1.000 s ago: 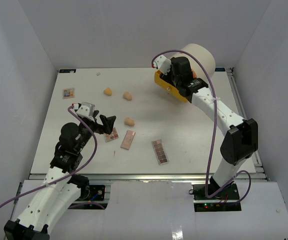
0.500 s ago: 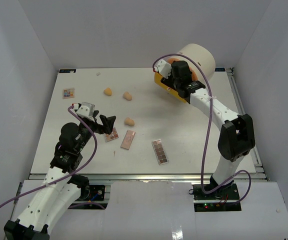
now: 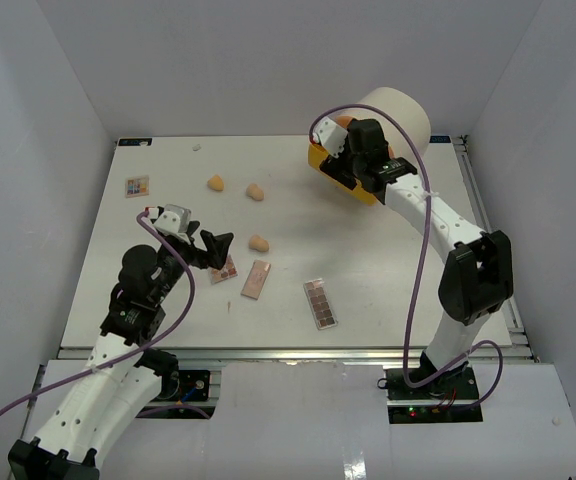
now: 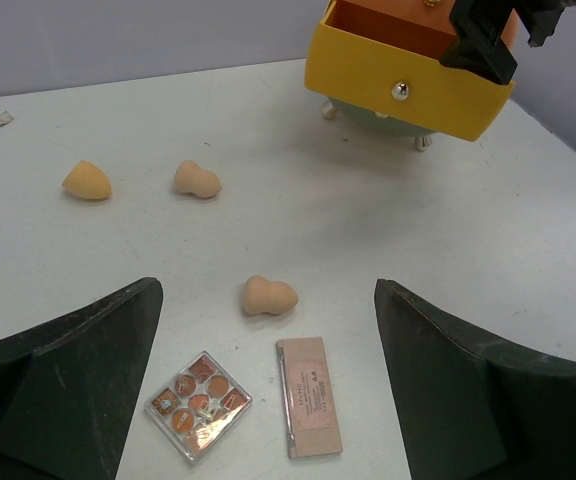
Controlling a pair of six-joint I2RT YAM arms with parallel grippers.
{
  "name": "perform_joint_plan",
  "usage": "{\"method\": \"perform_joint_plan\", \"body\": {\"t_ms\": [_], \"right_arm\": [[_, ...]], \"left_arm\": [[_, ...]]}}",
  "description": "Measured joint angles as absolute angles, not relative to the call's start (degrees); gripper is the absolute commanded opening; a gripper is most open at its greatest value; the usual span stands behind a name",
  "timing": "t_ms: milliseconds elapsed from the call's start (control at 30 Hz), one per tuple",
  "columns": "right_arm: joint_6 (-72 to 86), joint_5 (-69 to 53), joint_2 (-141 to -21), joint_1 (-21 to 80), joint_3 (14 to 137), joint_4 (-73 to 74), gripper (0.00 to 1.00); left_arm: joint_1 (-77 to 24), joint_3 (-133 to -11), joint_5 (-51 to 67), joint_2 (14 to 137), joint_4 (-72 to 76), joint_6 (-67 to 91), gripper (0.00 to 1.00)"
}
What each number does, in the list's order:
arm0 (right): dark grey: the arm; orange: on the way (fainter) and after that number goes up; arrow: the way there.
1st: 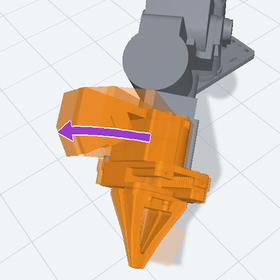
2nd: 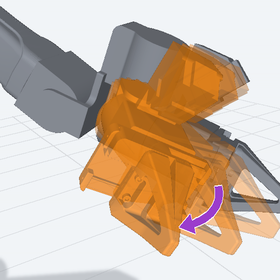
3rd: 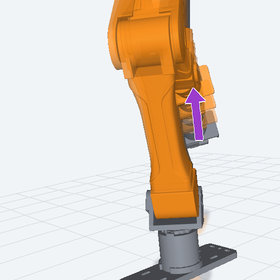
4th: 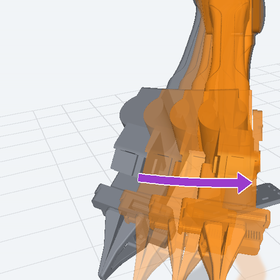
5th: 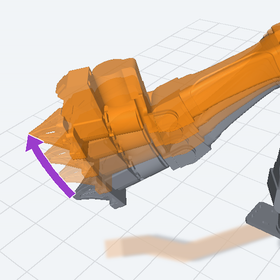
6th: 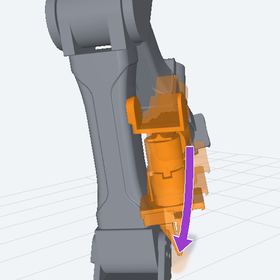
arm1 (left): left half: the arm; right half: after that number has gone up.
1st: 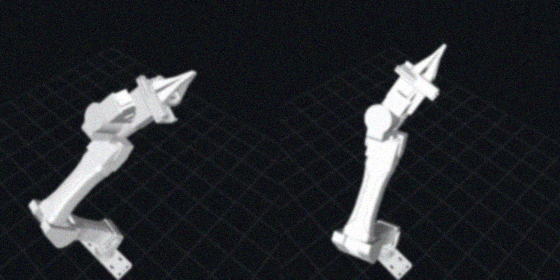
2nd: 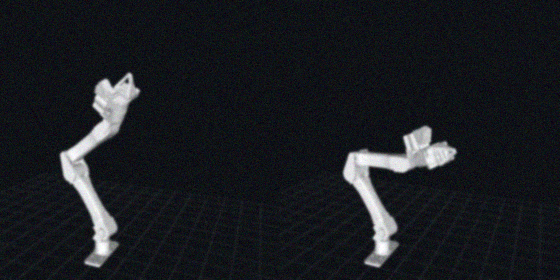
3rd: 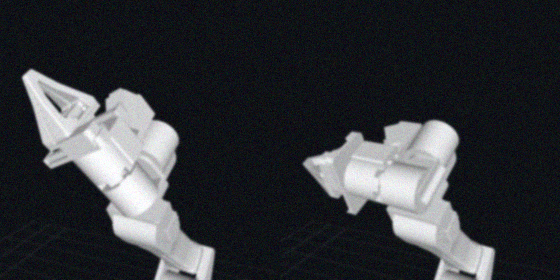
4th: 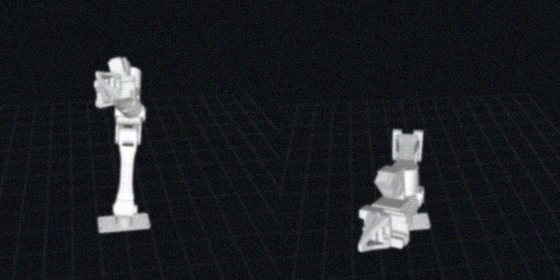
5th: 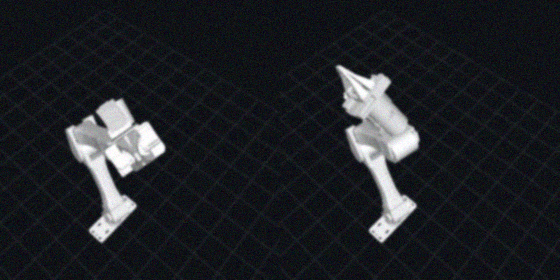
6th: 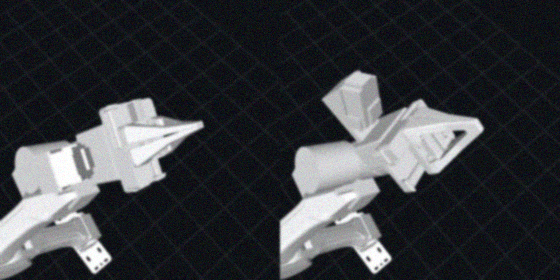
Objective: Organize the makeup
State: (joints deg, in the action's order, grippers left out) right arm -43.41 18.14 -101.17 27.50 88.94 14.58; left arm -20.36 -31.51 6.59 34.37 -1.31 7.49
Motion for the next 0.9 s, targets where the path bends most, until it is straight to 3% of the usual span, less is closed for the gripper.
{"method": "perform_joint_plan", "body": {"t_ms": [67,200,400,567,767,900], "right_arm": [[-41.3,12.5,-99.8,27.2,90.4,19.2,0.94],[-37.4,-10.7,-92.8,26.8,89.5,29.2,0.94],[-36.6,-34.6,-78.1,26.8,72.6,33.6,0.95],[-35.8,-45.5,-73.5,20.2,60.8,34.1,0.95],[-34.2,-56.1,-72.8,10.3,54.6,29.7,0.95],[-34.1,-59.6,-72.2,8.3,53.4,29.3,0.95]], "left_arm": [[-20.4,-31.5,8.0,34.9,-1.3,7.5,0.98],[-20.4,-31.9,13.0,39.8,-1.5,7.7,0.91],[-20.5,-34.7,20.2,52.0,-5.7,11.1,0.89],[-23.8,-39.2,18.7,62.2,-11.1,14.9,0.98],[-34.7,-44.4,10.5,74.8,-17.5,16.0,0.98],[-36.4,-47.1,3.4,82.6,-20.5,15.4,0.97]]}}
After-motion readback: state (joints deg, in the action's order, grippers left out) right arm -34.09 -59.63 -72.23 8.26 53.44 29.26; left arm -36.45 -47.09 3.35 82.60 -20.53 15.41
